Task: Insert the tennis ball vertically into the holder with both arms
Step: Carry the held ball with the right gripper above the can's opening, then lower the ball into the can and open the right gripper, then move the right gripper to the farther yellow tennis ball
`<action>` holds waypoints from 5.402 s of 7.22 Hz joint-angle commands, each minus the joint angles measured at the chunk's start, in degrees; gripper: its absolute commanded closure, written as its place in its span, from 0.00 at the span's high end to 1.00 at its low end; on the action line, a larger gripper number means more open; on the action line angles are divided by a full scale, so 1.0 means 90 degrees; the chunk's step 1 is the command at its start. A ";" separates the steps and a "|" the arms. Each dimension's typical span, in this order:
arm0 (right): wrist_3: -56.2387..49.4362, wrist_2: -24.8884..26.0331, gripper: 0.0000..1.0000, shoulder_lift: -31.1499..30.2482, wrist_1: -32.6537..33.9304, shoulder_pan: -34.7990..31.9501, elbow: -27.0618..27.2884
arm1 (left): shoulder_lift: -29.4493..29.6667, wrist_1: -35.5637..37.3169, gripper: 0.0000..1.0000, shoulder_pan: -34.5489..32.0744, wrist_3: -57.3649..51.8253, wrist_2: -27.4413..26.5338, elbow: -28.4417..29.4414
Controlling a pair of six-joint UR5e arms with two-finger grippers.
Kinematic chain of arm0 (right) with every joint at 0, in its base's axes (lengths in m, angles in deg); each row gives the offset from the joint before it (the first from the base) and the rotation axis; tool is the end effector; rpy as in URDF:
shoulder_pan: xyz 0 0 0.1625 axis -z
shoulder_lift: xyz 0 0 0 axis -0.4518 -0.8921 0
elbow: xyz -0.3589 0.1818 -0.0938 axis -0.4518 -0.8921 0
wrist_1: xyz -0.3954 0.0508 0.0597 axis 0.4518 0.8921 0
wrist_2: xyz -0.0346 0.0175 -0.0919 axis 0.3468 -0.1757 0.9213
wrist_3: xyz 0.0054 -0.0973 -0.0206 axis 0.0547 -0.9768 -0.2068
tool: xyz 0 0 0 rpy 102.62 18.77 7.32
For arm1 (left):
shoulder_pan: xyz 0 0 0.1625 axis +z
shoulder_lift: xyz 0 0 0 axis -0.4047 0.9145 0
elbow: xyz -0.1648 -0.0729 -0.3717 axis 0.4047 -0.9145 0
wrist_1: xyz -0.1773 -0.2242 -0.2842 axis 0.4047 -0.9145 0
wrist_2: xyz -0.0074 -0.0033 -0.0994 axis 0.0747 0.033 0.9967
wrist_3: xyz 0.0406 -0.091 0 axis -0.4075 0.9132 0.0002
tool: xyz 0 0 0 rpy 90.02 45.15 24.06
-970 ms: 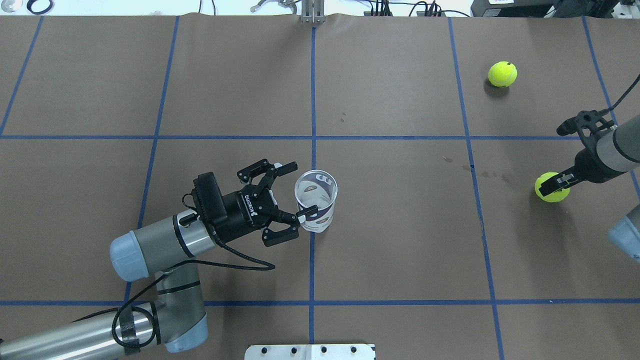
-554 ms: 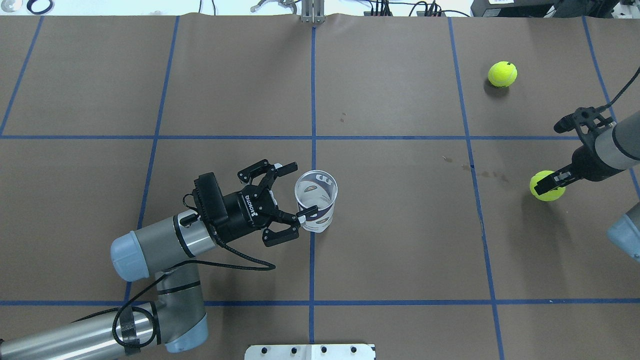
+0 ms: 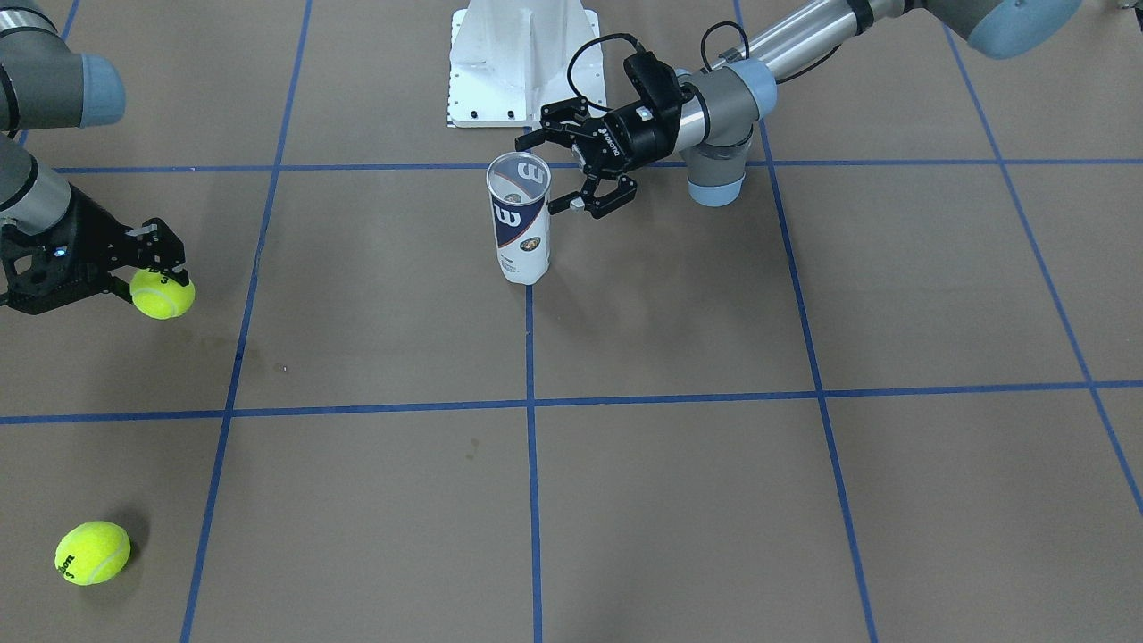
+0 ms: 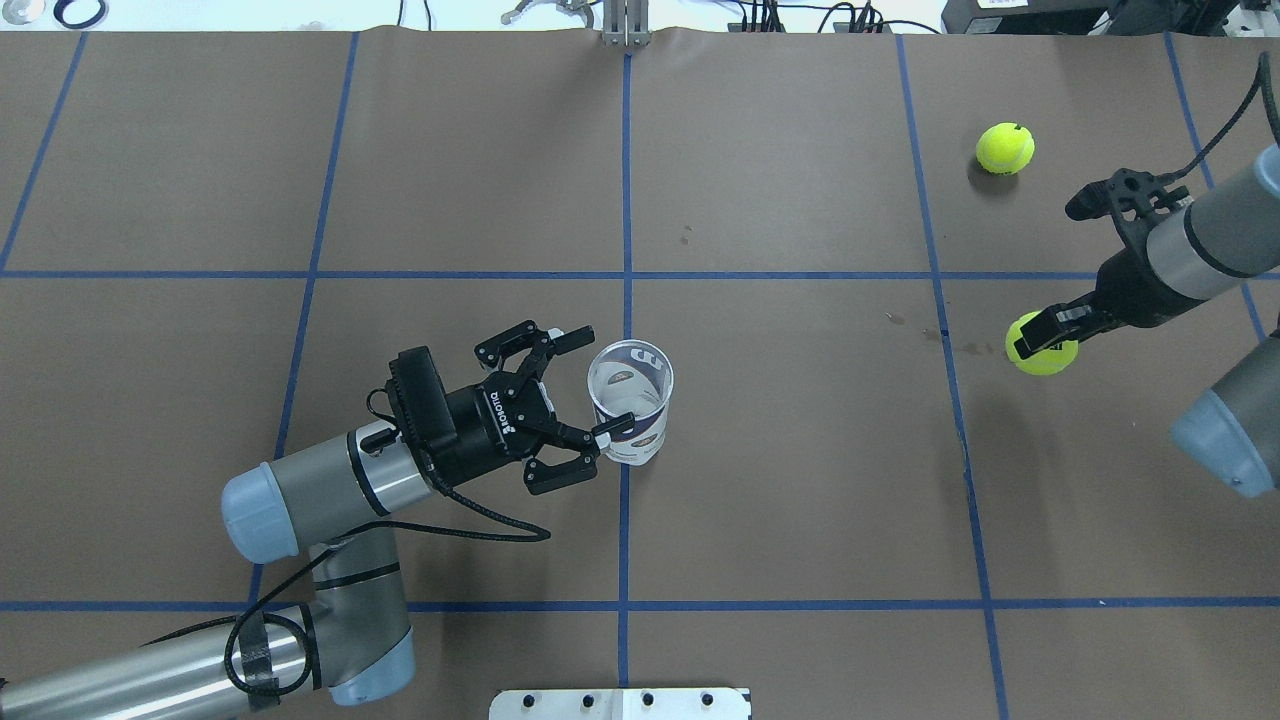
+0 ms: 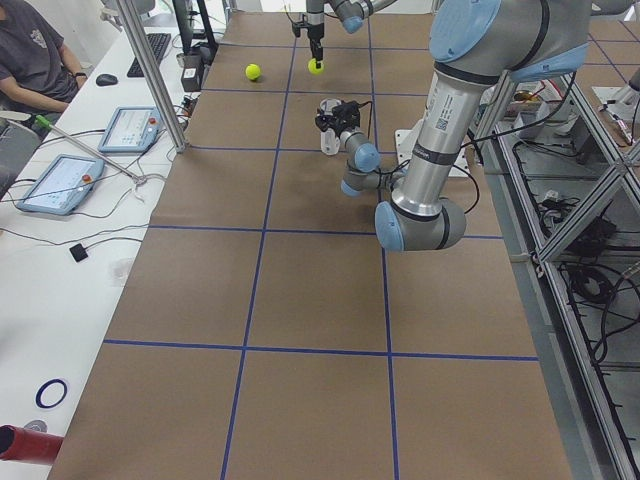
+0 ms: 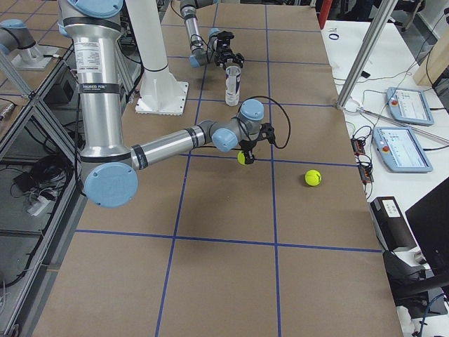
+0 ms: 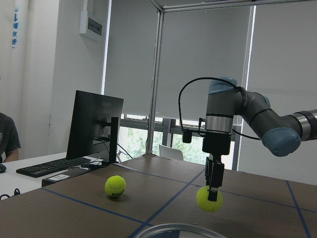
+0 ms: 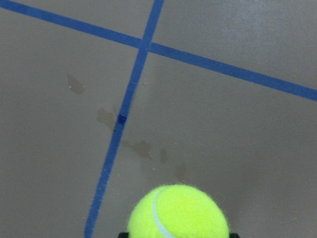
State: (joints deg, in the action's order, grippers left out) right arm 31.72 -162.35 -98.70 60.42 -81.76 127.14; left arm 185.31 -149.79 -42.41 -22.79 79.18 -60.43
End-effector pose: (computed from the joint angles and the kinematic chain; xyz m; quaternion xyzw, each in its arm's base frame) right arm -0.2403 -0.4618 0.4527 0.0545 -0.4299 -0.1266 0.8923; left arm 0.5086 -0.3305 0.2628 0.6708 0.6060 0.1146 0.4119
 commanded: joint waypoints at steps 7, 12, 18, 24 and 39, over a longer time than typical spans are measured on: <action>0.1471 -0.0288 0.00 0.1881 0.1953 0.0298 0.0699 | 0.0003 0.0171 0.99 0.0156 -0.0001 0.0001 -0.0007; 0.2907 -0.0220 0.00 0.3071 0.1983 0.0709 0.0709 | 0.0091 0.0268 0.99 0.0156 -0.0011 0.0001 0.0022; 0.3777 0.0561 0.00 0.4145 0.2497 0.1617 0.0660 | 0.0101 0.0288 0.99 0.0146 -0.0079 -0.0018 0.0042; 0.3904 0.0835 0.00 0.4216 0.2617 0.2067 0.0699 | 0.0101 0.0278 0.99 0.0146 -0.0089 -0.0018 0.0042; 0.3604 0.0884 1.00 0.3166 0.2686 0.1300 0.0914 | 0.0101 0.0288 0.99 0.0146 -0.0021 -0.0028 0.0032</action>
State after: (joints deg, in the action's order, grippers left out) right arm 65.69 -154.16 -65.69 84.52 -65.92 134.90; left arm 186.23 -147.19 -41.10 -22.97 78.93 -60.14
